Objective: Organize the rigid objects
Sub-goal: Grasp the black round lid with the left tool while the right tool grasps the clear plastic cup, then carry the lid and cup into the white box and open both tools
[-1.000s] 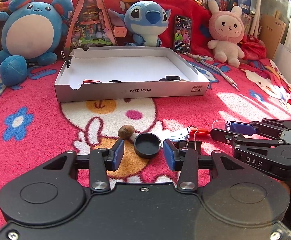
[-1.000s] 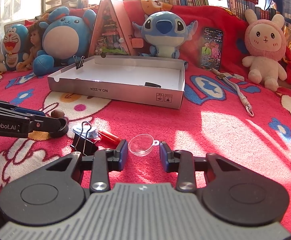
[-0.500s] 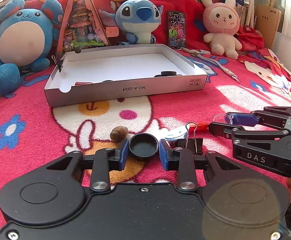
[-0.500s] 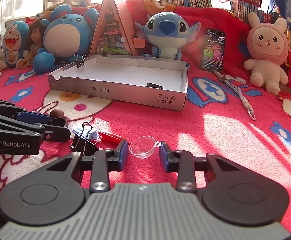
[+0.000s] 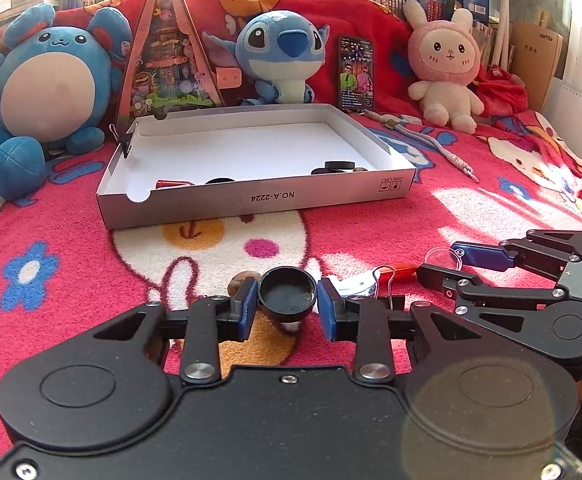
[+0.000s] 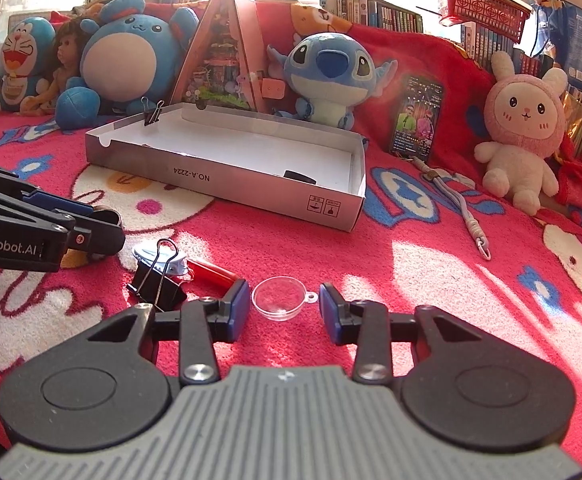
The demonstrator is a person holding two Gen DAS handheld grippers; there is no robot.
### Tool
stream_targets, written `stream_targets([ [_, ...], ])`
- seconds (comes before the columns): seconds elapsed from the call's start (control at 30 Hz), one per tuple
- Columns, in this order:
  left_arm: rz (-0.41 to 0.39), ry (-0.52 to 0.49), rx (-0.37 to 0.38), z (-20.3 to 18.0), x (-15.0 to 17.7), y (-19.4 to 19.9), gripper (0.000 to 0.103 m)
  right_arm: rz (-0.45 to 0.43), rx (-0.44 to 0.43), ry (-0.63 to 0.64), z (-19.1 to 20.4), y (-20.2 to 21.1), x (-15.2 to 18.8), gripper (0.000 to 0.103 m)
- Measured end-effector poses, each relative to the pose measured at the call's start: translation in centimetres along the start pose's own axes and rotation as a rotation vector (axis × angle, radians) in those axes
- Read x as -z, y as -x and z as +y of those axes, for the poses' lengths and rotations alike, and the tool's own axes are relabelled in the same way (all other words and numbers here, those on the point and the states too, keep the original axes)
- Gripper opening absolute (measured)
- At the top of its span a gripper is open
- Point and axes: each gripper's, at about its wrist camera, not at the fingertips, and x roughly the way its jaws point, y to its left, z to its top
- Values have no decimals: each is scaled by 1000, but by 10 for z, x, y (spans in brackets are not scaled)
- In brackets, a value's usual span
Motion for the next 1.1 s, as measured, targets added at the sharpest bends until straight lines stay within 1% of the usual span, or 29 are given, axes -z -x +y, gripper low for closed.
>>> stream_targets([
  [0.07, -4, 5, 0, 2, -2, 1, 31, -3, 1, -9, 0, 0, -1, 41],
  [0.27, -27, 31, -5, 16, -18, 1, 31, -18, -12, -37, -7, 2, -9, 41],
  [0.33, -45, 44, -10, 23, -28, 0, 31, -25, -20, -66, -13, 1, -17, 41],
  [0.5, -95, 72, -54, 46, -62, -9, 31, -37, -45, -148, -32, -12, -47, 41],
  [0.63, -78, 132, -50, 69, -91, -25, 31, -33, -60, -199, -45, -31, -76, 41],
  [0.73, -35, 174, -57, 85, -109, -47, 31, 9, -73, -249, -56, -53, -96, 41],
  [0.83, 4, 211, -67, 97, -122, -68, 31, 63, -93, -318, -66, -77, -111, 40],
  [0.97, 43, 236, -85, 106, -131, -95, 31, 139, -101, -400, -76, -109, -123, 40],
  [1.1, 79, 261, -106, 111, -132, -116, 31, 208, -87, -437, -78, -134, -127, 40],
])
